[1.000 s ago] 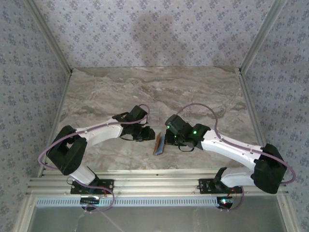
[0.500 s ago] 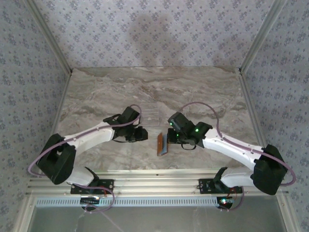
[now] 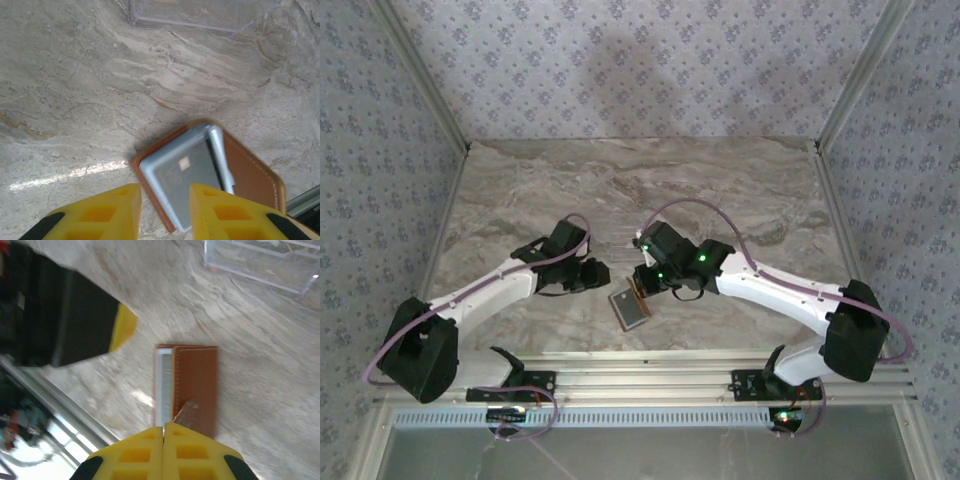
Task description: Take the credit cards out of the card holder
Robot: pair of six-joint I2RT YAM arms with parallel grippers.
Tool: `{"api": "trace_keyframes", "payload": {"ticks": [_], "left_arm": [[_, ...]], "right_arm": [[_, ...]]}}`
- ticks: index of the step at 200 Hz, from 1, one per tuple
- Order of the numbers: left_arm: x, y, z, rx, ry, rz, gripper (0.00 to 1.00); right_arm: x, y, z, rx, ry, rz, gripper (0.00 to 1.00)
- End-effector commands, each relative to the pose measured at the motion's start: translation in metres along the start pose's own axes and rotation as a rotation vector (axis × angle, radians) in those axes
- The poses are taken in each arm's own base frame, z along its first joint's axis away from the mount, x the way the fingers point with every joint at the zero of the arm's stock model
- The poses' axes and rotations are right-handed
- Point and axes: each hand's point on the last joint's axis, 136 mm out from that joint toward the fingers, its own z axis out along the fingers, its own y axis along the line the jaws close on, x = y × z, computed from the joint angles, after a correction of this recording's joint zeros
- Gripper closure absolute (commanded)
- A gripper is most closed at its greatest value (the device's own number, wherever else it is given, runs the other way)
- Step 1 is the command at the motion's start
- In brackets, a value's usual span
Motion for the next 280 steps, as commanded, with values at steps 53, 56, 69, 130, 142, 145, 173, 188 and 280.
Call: {"api": "trace_keyframes", "payload": {"ticks": [53, 56, 69, 130, 142, 145, 173, 188, 280], "left_arm": [[-0.022, -0.032, 0.022, 0.096, 0.029, 0.171, 0.67], [-0.023, -0.032, 0.022, 0.097, 0.028, 0.174, 0.67], [-0.021, -0.034, 0.026, 0.105, 0.037, 0.19, 0.67], [0.017, -0.029, 0.03, -0.004, 0.096, 0.105, 0.67], [0.025, -0.031, 0.031, -0.011, 0.105, 0.085, 0.67], [0.026, -0.031, 0.031, -0.012, 0.104, 0.081, 0.67], [0.033, -0.039, 0.032, -0.018, 0.099, 0.052, 0.67], [0.035, -0.045, 0.034, -0.005, 0.1, 0.051, 0.66], [0.055, -0.035, 0.071, -0.058, 0.197, 0.06, 0.76]], "right_arm": [[0.015, -0.048, 0.005, 0.173, 0.059, -0.635, 1.0], [0.009, -0.048, 0.006, 0.172, 0.038, -0.643, 1.0], [0.002, -0.06, 0.007, 0.196, 0.026, -0.649, 1.0], [0.023, -0.094, 0.0, 0.163, 0.063, -0.302, 1.0], [0.036, -0.098, 0.001, 0.16, 0.077, -0.214, 1.0], [0.038, -0.099, 0.002, 0.16, 0.079, -0.193, 1.0], [0.062, -0.111, 0.006, 0.189, 0.084, 0.011, 1.0], [0.072, -0.112, 0.009, 0.189, 0.083, 0.081, 1.0], [0.075, -0.124, 0.004, 0.267, 0.026, 0.189, 0.75]]}}
